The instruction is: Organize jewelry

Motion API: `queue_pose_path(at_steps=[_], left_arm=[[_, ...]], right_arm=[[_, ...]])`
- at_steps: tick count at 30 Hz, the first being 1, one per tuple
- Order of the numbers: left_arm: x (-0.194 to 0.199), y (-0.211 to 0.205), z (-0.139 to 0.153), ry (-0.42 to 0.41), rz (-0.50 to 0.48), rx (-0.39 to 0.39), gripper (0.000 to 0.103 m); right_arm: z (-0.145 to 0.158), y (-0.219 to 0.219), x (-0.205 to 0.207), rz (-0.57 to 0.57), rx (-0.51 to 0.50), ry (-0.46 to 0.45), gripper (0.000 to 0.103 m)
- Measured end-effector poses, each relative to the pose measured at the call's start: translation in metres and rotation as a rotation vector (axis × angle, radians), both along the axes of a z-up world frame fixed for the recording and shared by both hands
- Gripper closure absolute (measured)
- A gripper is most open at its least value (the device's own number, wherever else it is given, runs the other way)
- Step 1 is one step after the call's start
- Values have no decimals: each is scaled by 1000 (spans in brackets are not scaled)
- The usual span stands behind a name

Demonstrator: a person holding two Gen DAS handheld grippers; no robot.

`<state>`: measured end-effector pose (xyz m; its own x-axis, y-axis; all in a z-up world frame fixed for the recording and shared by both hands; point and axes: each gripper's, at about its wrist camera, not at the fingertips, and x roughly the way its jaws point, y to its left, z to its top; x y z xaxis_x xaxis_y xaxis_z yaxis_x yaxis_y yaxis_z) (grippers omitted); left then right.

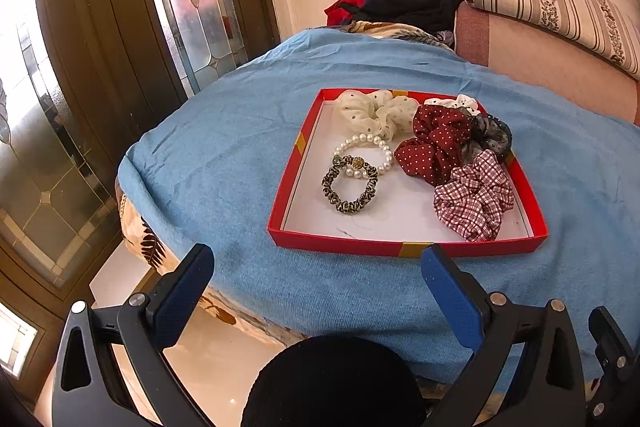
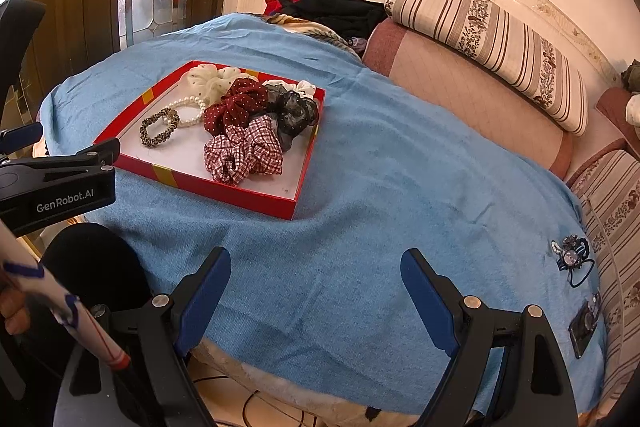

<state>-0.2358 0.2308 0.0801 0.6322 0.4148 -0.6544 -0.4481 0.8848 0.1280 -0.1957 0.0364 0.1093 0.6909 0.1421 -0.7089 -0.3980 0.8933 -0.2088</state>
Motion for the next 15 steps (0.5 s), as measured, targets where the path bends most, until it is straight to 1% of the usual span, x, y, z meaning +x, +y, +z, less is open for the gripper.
queue_pose_path(at_steps=[15], left_arm=[[-1, 4, -3, 7, 10, -4, 0]], right_arm=[[-2, 1, -1, 1, 1, 9, 13]])
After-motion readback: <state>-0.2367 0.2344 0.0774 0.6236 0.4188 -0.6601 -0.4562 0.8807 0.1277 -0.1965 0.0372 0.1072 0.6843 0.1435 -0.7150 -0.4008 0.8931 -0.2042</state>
